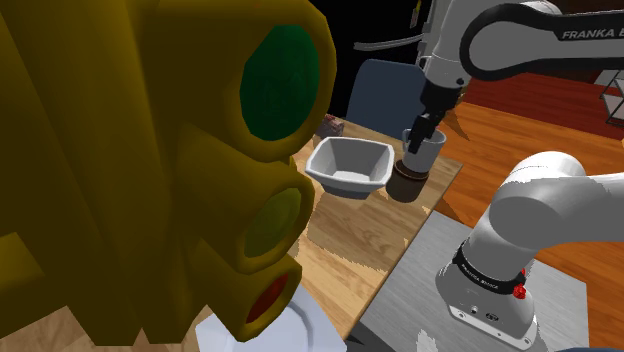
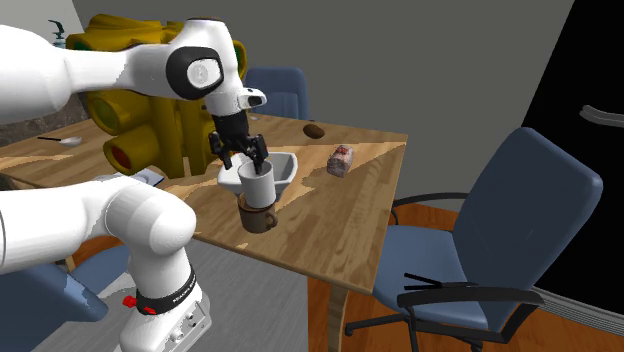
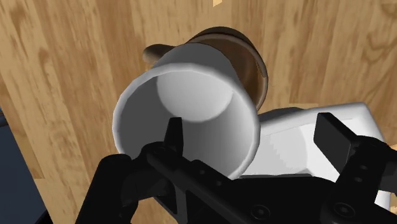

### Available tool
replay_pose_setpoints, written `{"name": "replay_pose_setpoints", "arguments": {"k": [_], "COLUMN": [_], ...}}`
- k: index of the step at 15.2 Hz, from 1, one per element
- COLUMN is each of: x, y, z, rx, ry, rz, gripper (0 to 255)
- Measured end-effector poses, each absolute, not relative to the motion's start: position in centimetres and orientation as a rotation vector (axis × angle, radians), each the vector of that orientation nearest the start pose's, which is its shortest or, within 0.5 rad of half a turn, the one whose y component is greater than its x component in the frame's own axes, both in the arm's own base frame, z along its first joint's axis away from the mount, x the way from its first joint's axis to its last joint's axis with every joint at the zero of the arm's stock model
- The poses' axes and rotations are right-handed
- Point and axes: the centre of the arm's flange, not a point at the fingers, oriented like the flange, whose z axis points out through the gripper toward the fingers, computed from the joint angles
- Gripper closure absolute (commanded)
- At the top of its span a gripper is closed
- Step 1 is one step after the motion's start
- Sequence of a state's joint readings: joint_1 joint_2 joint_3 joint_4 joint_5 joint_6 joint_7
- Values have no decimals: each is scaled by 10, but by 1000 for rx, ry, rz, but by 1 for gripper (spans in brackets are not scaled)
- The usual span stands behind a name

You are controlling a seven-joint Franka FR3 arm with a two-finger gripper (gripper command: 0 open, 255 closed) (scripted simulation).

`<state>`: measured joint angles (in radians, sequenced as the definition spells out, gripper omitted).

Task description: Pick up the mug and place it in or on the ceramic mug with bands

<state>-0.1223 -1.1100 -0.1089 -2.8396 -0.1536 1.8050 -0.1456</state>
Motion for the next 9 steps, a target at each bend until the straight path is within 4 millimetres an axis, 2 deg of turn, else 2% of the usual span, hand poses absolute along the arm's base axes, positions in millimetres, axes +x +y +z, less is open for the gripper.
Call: {"name": "replay_pose_setpoints", "arguments": {"k": [2, 3, 9], "x": [231, 231, 230], "y": [-67, -66, -65], "z": [491, 495, 500], "rx": [-3204, -3204, -3204], "ry": [-1, -2, -2], "rz": [-105, -105, -103], "gripper": [0, 0, 0]}}
